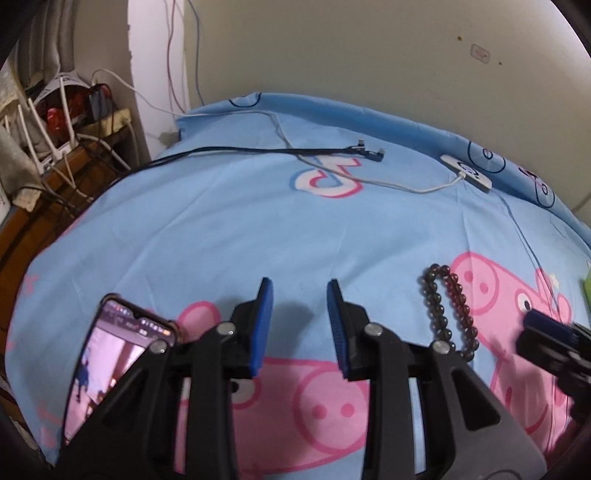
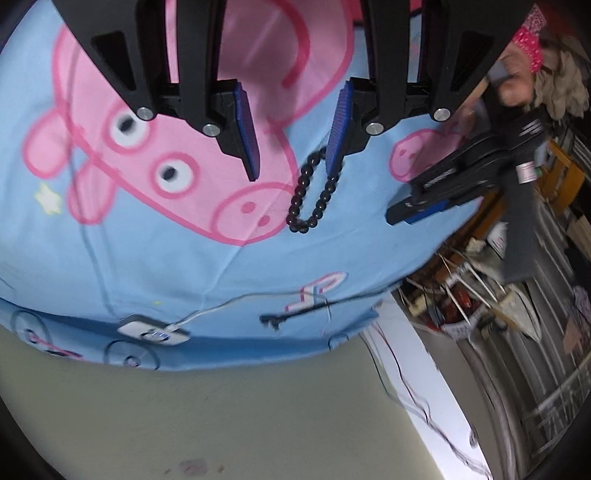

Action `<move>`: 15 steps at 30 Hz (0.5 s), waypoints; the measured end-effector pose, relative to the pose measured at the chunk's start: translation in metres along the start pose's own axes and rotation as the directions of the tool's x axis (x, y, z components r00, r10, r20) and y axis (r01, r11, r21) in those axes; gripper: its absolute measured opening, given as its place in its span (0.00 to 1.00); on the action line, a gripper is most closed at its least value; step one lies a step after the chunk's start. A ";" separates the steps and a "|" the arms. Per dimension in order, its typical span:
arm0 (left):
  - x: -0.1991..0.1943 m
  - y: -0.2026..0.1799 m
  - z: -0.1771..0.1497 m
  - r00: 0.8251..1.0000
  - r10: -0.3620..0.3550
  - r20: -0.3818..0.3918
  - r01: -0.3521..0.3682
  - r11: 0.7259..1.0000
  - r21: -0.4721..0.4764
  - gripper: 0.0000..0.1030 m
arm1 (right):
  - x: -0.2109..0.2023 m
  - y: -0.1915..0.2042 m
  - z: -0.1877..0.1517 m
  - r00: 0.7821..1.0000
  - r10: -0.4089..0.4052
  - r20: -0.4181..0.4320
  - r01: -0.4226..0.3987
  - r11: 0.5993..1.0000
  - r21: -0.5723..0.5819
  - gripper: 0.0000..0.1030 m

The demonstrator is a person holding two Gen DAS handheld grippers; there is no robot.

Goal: Organize jewelry
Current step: 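Move the right gripper to the black bead bracelet on the cover, then grasp the black bead bracelet with the right gripper and lift it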

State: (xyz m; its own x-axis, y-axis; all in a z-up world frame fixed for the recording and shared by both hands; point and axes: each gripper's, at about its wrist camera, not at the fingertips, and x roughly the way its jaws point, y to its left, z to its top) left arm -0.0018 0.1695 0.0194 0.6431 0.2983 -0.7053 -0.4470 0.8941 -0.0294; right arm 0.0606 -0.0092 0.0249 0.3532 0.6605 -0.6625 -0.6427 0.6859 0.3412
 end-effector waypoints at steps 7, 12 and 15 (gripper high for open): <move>0.002 -0.010 0.001 1.000 0.000 0.007 0.000 0.999 0.049 0.27 | 0.039 0.014 0.017 0.993 -0.095 -0.074 0.086 0.989 -0.116 0.03; 0.000 -0.015 0.000 1.000 -0.010 0.014 0.008 0.997 0.071 0.27 | 0.026 0.015 0.007 0.986 -0.144 -0.089 0.121 0.966 -0.229 0.00; -0.003 -0.025 -0.003 1.000 -0.024 0.017 0.022 0.993 0.116 0.28 | -0.003 -0.008 -0.011 0.989 -0.130 -0.076 0.115 0.978 -0.174 0.00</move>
State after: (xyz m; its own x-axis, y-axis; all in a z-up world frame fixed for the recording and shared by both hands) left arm 0.0056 0.1448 0.0196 0.6643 0.2828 -0.6919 -0.3576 0.9331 0.0380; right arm 0.0572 -0.0197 0.0173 0.3809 0.5406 -0.7501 -0.7062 0.6937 0.1413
